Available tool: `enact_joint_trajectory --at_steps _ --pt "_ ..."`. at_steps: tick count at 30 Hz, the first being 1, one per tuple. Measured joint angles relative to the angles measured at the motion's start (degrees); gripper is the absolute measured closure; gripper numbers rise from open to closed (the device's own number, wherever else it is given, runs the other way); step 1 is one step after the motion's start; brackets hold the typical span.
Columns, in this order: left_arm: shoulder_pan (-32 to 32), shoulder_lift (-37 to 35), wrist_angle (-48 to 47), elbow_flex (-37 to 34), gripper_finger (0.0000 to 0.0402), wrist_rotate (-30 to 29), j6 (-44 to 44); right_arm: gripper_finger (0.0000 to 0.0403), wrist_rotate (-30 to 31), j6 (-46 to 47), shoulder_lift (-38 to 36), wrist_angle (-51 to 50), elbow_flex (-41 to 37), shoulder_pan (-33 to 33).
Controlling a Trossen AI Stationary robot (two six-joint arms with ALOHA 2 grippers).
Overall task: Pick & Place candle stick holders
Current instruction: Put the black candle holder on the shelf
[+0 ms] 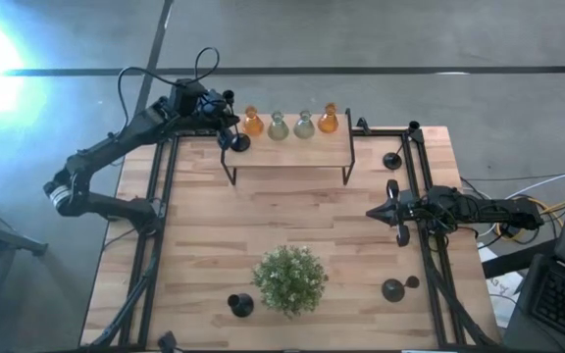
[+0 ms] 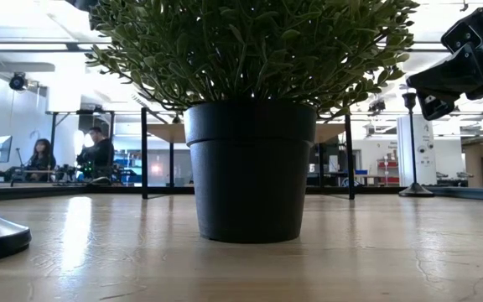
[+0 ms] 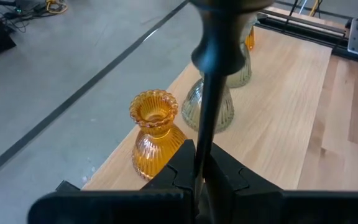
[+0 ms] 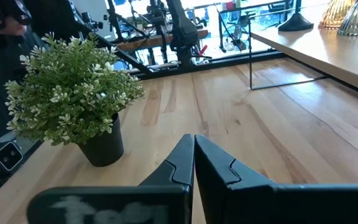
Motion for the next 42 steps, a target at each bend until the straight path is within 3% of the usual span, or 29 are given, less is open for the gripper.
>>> enact_joint_trajectory --at_steps 24,42 --pt "0.95 -1.97 -3.71 0.76 0.0384 -2.89 -3.44 0.0394 -0.01 0.00 0.02 -0.01 0.00 0.01" --pt "1.19 -0.10 -0.41 0.68 0.0384 -2.31 -3.30 0.0394 -0.01 0.00 0.01 0.00 0.00 0.00"
